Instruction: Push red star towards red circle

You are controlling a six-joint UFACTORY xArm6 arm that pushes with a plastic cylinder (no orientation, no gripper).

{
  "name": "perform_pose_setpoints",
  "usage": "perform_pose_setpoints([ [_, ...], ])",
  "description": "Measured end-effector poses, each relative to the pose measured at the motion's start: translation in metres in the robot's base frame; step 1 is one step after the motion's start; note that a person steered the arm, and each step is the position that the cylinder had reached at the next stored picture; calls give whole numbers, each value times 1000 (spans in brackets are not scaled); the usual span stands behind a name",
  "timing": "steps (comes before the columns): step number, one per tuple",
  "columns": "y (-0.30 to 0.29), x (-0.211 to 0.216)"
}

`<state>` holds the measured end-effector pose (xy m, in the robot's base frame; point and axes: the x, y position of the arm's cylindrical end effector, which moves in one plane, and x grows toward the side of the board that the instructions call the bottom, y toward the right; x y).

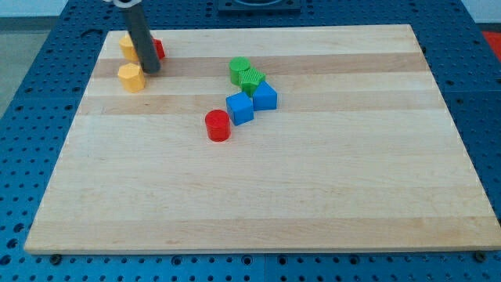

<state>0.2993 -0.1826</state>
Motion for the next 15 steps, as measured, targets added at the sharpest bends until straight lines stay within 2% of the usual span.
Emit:
perform_pose_setpoints([
  [1,44,-11],
  [2,62,-44],
  [5,62,-60],
  [6,63,-96],
  [7,59,-108],
  [9,-15,-105],
  [10,-33,-82],
  [13,-35,-13],
  [15,-39,-2],
])
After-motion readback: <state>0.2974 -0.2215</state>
